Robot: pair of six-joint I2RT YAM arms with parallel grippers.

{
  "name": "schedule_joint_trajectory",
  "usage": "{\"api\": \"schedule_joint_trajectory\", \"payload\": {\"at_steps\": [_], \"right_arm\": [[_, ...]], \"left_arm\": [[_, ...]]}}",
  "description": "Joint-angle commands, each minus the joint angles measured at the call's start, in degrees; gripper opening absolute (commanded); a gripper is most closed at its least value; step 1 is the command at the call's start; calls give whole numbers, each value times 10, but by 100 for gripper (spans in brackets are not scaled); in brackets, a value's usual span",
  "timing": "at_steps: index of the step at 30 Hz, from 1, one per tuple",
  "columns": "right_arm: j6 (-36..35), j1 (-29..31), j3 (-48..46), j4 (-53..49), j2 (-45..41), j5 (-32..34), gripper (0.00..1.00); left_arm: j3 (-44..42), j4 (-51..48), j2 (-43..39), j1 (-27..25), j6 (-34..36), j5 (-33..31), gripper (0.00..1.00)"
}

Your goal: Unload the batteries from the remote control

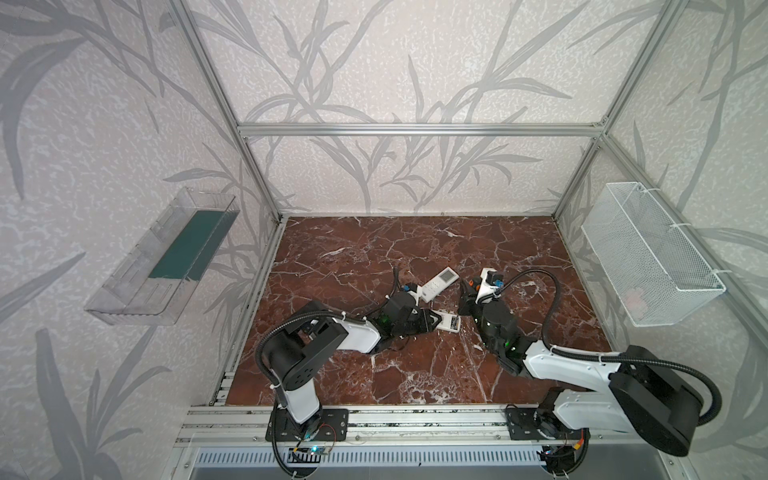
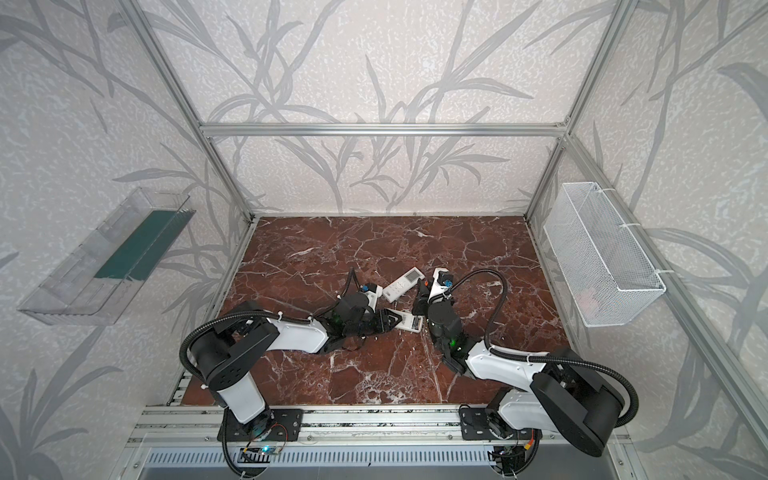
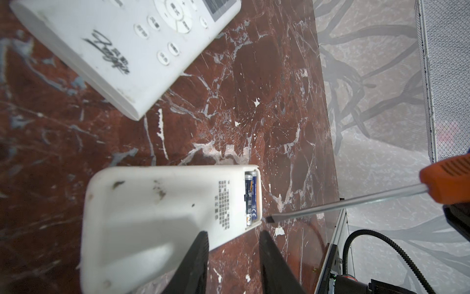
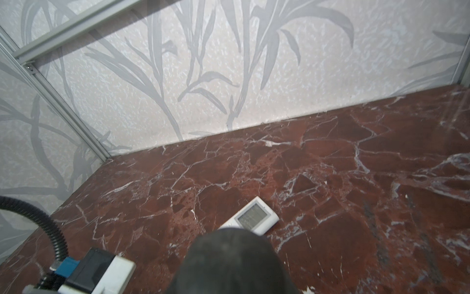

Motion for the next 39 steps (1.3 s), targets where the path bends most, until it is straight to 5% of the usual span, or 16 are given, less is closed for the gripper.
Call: {"api": "schedule_joint_trajectory", "payload": {"at_steps": [1, 12, 39], "right_arm": [[-47, 11, -2, 128, 29, 67, 0], [-75, 19, 1, 171, 64, 100, 0], [-12, 19, -24, 157, 111, 105, 0]], "left_arm": [[2, -1, 3, 6, 5, -5, 35], [13, -67, -18, 15, 41, -26, 35], [10, -62, -4, 14, 30, -21, 35]]}}
